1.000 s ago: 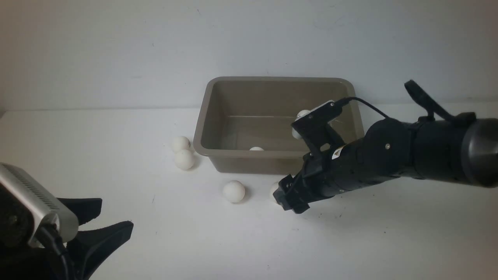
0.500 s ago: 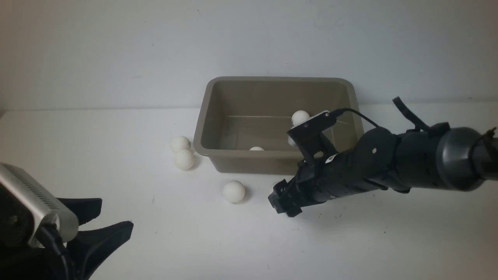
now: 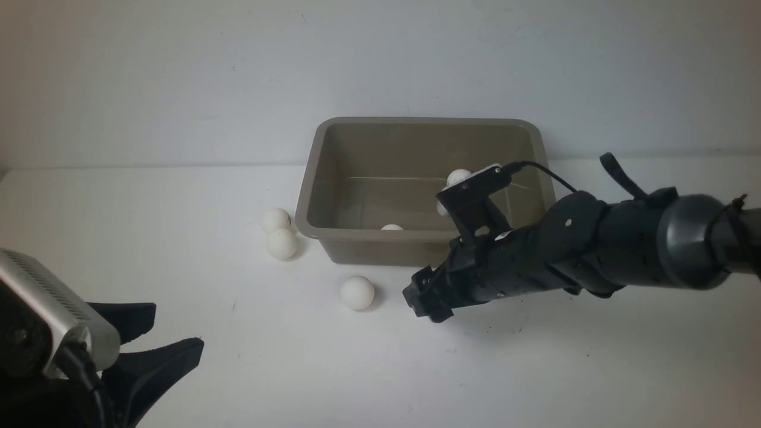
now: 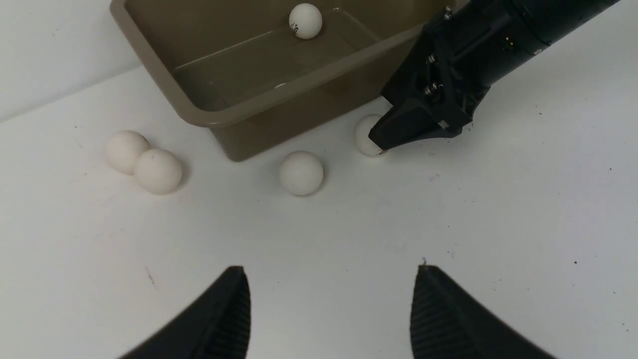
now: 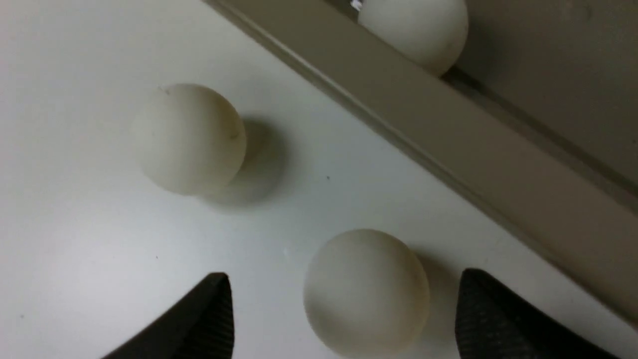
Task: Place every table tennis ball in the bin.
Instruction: Use the left arm to clamp the table tennis ball closest to it
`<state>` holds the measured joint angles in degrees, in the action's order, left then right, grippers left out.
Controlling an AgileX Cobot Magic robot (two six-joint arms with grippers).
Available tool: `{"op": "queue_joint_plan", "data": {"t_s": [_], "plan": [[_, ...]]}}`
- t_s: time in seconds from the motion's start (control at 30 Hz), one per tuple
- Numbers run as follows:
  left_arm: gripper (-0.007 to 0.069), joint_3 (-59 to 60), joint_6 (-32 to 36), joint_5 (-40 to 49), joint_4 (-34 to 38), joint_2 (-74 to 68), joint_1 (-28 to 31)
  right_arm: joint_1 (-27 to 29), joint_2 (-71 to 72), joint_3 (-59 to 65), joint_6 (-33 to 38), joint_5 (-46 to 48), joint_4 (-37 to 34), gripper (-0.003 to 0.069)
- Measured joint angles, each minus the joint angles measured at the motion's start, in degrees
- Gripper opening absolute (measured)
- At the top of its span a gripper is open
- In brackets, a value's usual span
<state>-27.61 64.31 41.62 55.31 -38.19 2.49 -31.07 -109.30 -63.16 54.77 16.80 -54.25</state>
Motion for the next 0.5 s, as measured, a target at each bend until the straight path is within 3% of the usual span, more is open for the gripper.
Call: {"op": "queue_joint_plan", "data": {"t_s": [0.5], "plan": [[0.0394, 0.0, 0.0, 0.0, 0.0, 0.0, 0.0, 0.0, -2.35, -1.64, 0.38, 3.87, -1.06, 0.0537]]}}
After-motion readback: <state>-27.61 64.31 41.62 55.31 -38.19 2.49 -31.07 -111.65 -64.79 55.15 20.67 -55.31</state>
